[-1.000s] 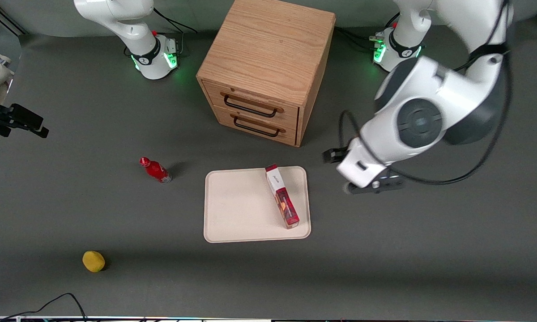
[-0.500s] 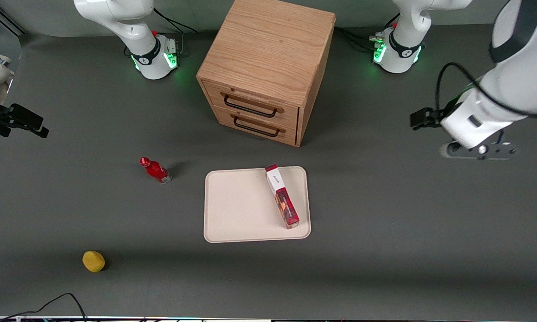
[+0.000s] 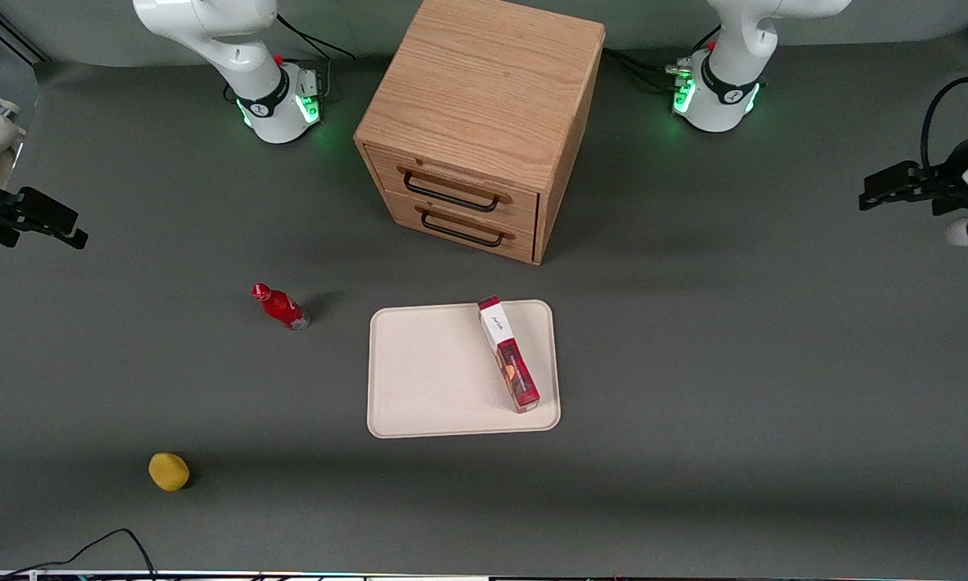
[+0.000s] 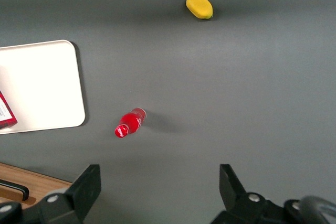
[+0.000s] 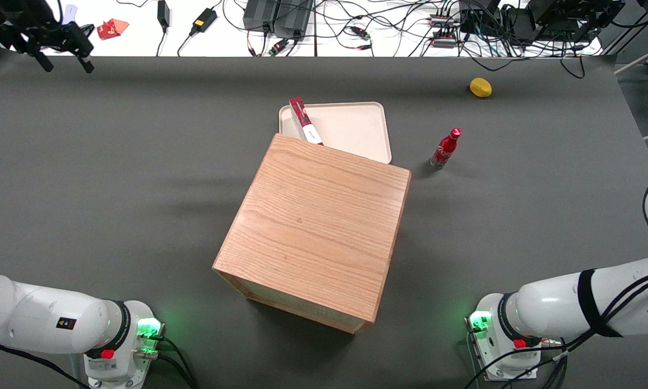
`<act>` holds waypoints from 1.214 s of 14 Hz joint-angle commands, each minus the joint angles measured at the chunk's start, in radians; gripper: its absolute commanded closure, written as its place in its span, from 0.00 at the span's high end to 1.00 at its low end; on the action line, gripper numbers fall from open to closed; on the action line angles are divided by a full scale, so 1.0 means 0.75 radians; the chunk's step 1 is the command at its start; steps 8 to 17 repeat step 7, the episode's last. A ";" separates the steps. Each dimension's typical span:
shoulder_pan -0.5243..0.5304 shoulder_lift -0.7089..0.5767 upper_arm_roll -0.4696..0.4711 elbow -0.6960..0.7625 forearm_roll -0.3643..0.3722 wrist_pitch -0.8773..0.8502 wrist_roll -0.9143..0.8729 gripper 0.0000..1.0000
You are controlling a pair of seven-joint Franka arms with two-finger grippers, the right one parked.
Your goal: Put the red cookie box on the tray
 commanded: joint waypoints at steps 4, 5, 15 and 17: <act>0.051 -0.054 -0.049 -0.058 0.138 0.043 0.036 1.00; 0.072 -0.048 -0.074 -0.039 0.136 0.029 0.036 1.00; 0.070 -0.039 -0.076 -0.033 0.136 0.028 0.034 1.00; 0.070 -0.039 -0.076 -0.033 0.136 0.028 0.034 1.00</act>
